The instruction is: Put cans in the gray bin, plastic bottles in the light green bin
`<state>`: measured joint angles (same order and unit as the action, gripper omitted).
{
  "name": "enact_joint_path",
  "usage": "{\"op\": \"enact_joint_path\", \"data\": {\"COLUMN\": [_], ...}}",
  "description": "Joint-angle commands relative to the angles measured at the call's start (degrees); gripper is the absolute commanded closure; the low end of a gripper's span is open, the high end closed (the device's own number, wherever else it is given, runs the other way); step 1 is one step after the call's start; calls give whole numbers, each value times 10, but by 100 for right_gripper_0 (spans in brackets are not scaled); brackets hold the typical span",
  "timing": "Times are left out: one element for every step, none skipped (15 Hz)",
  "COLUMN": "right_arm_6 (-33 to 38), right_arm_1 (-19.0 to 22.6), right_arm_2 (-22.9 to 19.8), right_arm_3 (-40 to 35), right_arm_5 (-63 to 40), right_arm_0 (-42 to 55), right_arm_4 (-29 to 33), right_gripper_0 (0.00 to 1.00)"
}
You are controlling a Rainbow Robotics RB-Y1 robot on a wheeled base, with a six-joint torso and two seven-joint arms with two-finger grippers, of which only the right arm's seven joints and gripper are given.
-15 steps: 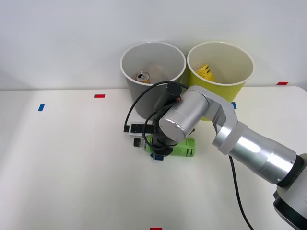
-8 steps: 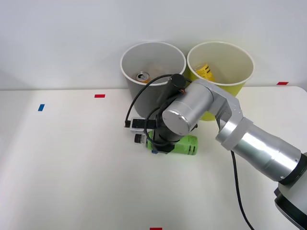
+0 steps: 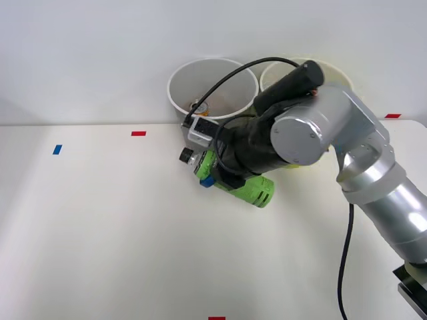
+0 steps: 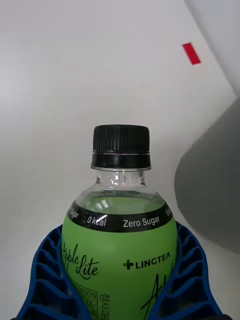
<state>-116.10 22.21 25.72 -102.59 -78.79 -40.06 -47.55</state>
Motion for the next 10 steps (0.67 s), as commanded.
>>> {"op": "enact_joint_path", "data": {"right_arm_6": [7, 7, 7, 7, 7, 8, 11, 15, 17, 18], "right_arm_1": [0, -1, -2, -2, -9, -16, -22, -30, -35, -39], "right_arm_2": [-70, -90, -103, -117, -139, -157, -172, -192, -207, -226], "right_arm_3": [-52, -64, -73, -82, -92, -98, -105, -110, -110, -110], "right_arm_5": [45, 85, 112, 131, 146, 154, 163, 179, 191, 205], "right_arm_0": [59, 80, 91, 101, 110, 114, 116, 116, 116, 116], "right_arm_4": [-40, -62, -74, -86, -104, -117, -123, -130, -141, -155], "right_gripper_0": [100, 100, 100, 100, 100, 100, 100, 100, 100, 100]}}
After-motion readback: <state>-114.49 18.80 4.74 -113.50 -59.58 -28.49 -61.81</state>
